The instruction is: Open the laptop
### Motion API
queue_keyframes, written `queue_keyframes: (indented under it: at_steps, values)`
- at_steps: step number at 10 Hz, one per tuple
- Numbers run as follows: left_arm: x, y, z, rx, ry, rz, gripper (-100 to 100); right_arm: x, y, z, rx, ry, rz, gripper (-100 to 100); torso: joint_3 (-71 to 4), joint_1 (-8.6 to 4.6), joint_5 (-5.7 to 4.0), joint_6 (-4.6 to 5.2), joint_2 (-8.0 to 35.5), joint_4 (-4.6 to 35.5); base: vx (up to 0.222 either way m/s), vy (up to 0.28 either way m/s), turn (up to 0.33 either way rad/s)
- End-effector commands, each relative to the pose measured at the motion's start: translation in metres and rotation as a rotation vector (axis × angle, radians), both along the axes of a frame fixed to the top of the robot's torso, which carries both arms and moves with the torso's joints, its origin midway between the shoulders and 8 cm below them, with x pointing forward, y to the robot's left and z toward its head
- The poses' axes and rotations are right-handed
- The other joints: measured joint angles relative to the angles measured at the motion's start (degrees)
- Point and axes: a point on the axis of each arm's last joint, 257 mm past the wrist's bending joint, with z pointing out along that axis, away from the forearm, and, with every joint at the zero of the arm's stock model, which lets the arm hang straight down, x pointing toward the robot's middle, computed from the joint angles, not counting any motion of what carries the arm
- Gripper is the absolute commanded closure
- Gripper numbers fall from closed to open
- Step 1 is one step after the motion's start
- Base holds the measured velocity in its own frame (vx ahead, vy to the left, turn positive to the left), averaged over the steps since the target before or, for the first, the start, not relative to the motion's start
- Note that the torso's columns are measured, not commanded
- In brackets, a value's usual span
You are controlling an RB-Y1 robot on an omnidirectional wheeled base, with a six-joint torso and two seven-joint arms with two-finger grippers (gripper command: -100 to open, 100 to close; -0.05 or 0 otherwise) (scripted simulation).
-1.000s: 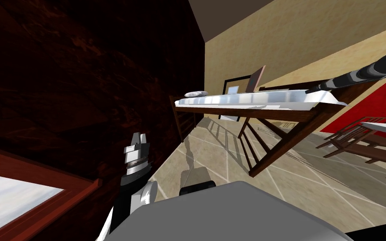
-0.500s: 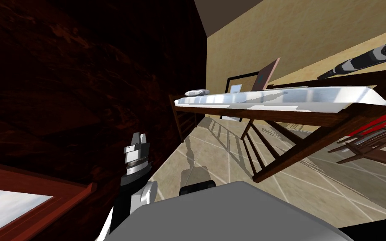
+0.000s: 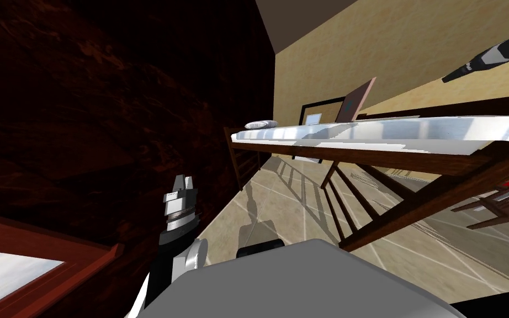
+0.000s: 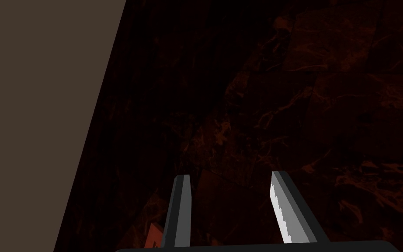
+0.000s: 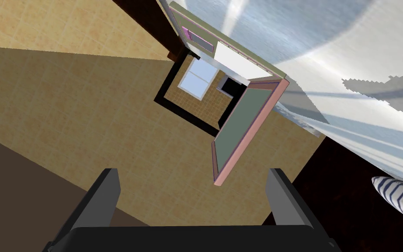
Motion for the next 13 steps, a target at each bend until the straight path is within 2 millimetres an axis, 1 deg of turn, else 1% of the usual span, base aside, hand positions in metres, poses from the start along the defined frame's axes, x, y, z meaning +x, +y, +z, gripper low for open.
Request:
queue_keyframes:
  at_steps: [1,2,3,4,5,7,8,10,11,12,13]
  values:
    - [0.0,0.0,0.0,0.0,0.0,0.0,0,-0.012,0.013,0.044,-0.085,0.005,-0.026,-100,-0.06,-0.04,-0.02,0.0,-0.06,-0.04,0.232,-0.148,0.086]
    - [0.0,0.0,0.0,0.0,0.0,0.0,0,-0.018,0.02,0.065,-0.13,0.014,-0.042,-100,-0.01,0.04,-0.03,0.05,0.01,0.0,0.266,-0.149,0.09]
    - [0.0,0.0,0.0,0.0,0.0,0.0,0,-0.018,0.02,0.065,-0.13,0.014,-0.042,-100,0.02,0.13,0.01,0.0,0.07,-0.01,0.203,-0.155,0.067]
    - [0.0,0.0,0.0,0.0,0.0,0.0,0,-0.023,0.026,0.081,-0.167,0.025,-0.058,-100,0.2,0.18,0.01,0.04,0.38,0.08,0.21,-0.159,0.109]
    - [0.0,0.0,0.0,0.0,0.0,0.0,0,-0.023,0.026,0.081,-0.167,0.025,-0.058,-100,0.3,0.22,0.04,0.03,0.5,0.14,0.212,-0.15,0.062]
    - [0.0,0.0,0.0,0.0,0.0,0.0,0,-0.03,0.034,0.101,-0.218,0.049,-0.082,-100,0.3,0.15,0.03,0.04,0.5,0.14,0.234,-0.185,0.111]
    - [0.0,0.0,0.0,0.0,0.0,0.0,0,-0.03,0.034,0.101,-0.218,0.049,-0.082,-100,0.21,0.12,0.01,0.04,0.36,0.1,0.196,-0.165,0.026]
    - [0.0,0.0,0.0,0.0,0.0,0.0,0,-0.034,0.037,0.108,-0.244,0.069,-0.097,-100,0.28,0.13,0.02,0.04,0.48,0.12,0.17,-0.191,0.058]
    - [0.0,0.0,0.0,0.0,0.0,0.0,0,-0.032,0.036,0.106,-0.237,0.063,-0.093,-100,0.28,0.16,0.01,0.04,0.46,0.12,0.076,-0.082,0.027]
    - [0.0,0.0,0.0,0.0,0.0,0.0,0,-0.032,0.036,0.105,-0.233,0.064,-0.094,-100,0.39,0.5,0.07,0.05,0.69,0.17,0.063,-0.098,-0.002]
    - [0.0,0.0,0.0,0.0,0.0,0.0,0,-0.032,0.036,0.105,-0.235,0.065,-0.094,-100,0.44,0.45,0.14,0.06,0.71,0.21,0.04,-0.062,0.011]
